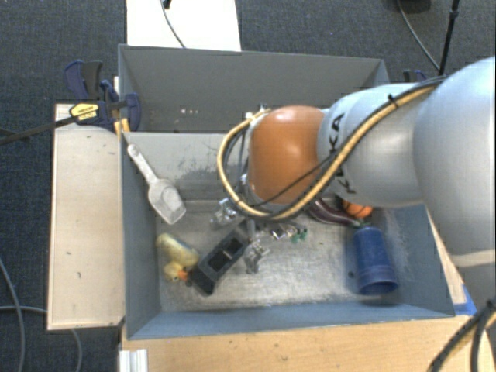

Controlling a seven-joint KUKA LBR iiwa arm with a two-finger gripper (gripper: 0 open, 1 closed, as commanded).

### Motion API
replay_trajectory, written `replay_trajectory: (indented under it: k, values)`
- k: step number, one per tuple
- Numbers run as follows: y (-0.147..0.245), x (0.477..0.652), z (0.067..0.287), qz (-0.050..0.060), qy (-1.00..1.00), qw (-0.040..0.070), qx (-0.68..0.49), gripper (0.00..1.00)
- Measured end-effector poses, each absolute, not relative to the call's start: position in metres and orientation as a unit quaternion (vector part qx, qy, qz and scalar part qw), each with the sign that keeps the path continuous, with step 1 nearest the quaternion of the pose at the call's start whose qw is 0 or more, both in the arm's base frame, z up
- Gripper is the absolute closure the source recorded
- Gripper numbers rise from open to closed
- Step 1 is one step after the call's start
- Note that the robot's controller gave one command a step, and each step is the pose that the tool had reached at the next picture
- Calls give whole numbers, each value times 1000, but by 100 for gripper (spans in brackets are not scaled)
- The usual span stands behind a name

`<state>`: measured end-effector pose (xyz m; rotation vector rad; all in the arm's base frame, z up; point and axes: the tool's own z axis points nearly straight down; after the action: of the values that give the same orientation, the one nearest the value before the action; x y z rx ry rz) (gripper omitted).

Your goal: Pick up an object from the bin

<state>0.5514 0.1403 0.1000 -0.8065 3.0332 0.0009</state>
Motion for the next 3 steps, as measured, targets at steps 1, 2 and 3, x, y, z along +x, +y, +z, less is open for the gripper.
replay_trajectory:
  k: [1, 2, 3]
  values:
    - [151, 556, 79, -8, 957, -10, -291, 100]
    - [151, 556, 79, -8, 957, -10, -291, 100]
    - [150, 556, 79, -7, 957, -10, -291, 100]
